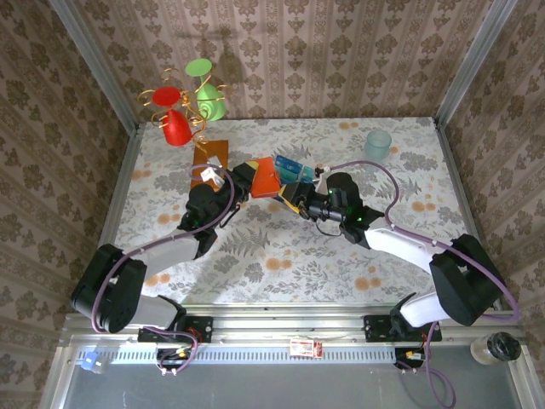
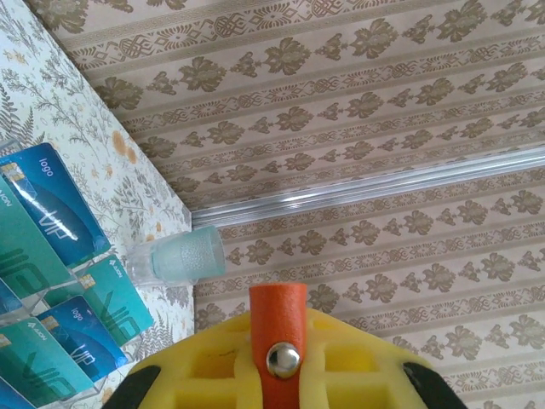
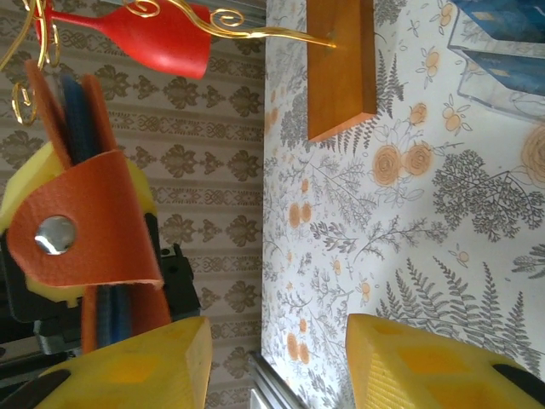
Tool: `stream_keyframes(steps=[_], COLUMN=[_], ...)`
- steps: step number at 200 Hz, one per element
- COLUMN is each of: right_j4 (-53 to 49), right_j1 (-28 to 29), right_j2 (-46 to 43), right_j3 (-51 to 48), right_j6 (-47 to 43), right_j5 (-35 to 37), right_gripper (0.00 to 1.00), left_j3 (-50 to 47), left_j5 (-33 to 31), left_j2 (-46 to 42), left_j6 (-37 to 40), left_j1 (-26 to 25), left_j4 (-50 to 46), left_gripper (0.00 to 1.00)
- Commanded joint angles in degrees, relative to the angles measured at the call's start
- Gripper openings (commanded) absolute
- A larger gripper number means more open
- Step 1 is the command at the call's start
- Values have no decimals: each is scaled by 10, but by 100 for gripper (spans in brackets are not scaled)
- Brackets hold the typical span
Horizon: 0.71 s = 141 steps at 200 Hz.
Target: Put the credit cards into the card holder
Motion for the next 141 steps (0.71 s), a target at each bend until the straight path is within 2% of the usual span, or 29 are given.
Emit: stream_keyframes(steps=[1,141], right_j4=[14,33], right_j1=[4,7], right_j2=[-2,-34], right_j3=[22,19], right_j6=[5,13], right_j5=[-13,-12], right_gripper=[45,43], left_j3=[6,8], left_j5=[-6,-4], left_j2=[6,33], left_j6=[-5,-12], left_j1=[-4,-12], left_j4=[33,62], left_gripper=[0,0])
